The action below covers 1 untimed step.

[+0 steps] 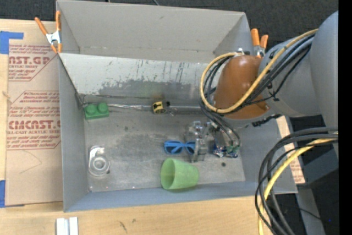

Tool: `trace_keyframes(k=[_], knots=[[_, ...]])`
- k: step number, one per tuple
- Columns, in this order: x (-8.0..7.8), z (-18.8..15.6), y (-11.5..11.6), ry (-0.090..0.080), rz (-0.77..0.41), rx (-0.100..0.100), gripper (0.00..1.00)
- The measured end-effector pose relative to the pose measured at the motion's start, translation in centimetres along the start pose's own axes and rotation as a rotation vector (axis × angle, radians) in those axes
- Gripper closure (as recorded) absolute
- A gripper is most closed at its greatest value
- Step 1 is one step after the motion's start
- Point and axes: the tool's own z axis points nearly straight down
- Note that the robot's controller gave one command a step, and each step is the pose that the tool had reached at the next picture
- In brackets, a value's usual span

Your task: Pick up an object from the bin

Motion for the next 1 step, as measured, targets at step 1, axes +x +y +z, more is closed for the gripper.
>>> trace_keyframes(k=[1], knots=[[-2.47,-16.49,-0.27,-0.010,-0.041,0.003,1.00]])
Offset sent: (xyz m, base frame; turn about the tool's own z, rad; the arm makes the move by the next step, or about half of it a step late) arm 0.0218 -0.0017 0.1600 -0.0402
